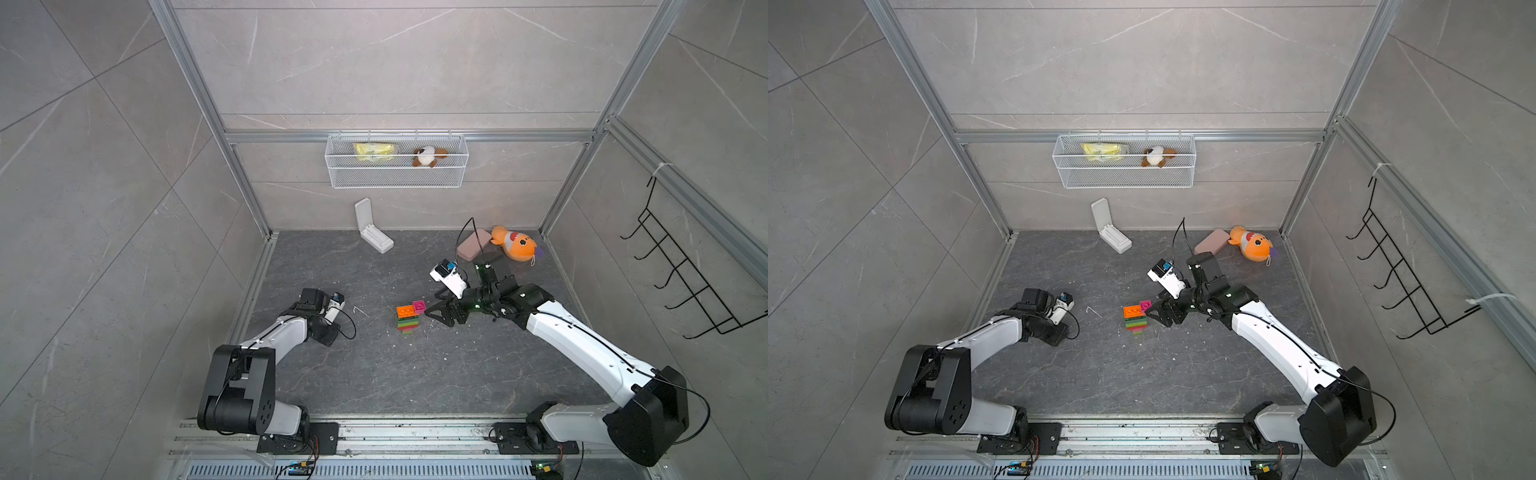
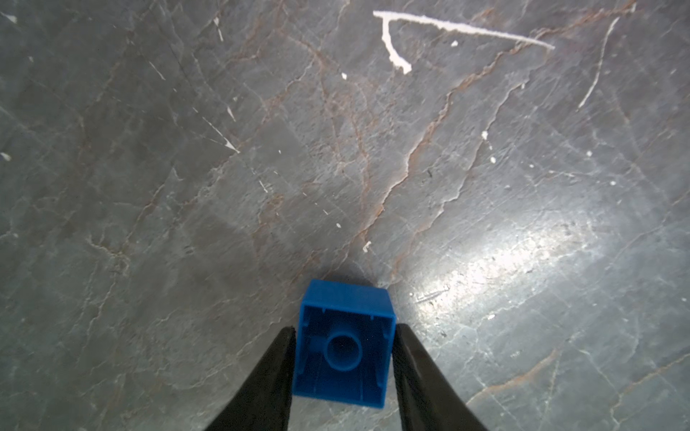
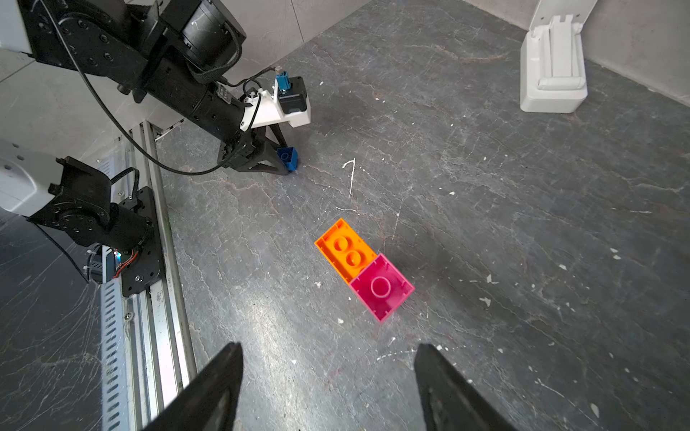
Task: Assemble a carrot with lego
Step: Pick up the lego brick from the center of the board, then assemble the lego brick with the lego brick.
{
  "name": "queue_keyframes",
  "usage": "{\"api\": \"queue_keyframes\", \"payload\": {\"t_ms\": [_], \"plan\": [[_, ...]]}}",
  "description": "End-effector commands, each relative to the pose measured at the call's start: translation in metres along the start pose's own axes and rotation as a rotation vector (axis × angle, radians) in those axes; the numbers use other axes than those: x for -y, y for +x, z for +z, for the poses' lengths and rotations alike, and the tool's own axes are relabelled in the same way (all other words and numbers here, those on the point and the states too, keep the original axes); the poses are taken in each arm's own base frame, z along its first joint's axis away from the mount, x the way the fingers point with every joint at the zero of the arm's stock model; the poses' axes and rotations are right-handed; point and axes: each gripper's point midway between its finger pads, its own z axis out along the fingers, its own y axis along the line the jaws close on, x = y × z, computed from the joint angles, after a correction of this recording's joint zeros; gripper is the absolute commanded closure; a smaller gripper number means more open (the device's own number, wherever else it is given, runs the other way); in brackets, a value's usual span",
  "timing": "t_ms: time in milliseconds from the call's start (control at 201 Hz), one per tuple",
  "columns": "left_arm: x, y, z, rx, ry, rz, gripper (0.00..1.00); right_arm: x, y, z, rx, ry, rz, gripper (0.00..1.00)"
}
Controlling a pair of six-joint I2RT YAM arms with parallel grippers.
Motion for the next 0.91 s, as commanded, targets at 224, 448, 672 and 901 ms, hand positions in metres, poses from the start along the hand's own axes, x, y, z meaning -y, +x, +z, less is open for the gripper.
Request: {"api": "queue_keyframes", "payload": {"t_ms": [224,448,672,901], "plan": [[-0.005,-0.017,-0.004,0.042,0.01,-0.006,0.7,-0.003,0.0,0.003,-0.017,-0.023,0.014,0.25],[0.001,-0.035,-0.029,0.111,0.041,0.014,0.79,-0.002,0.003,0.0,-0.042,-0.023,0.065,0.23],[0.044,-0.088,-0.092,0.31,0.126,0.172,0.86,0.02,0.012,-0.012,-0.042,-0.119,0.315,0.2],[0.11,-0.138,-0.135,0.378,0.192,0.414,0.87,0.031,0.015,0.015,-0.116,-0.287,0.543,0.23]]}}
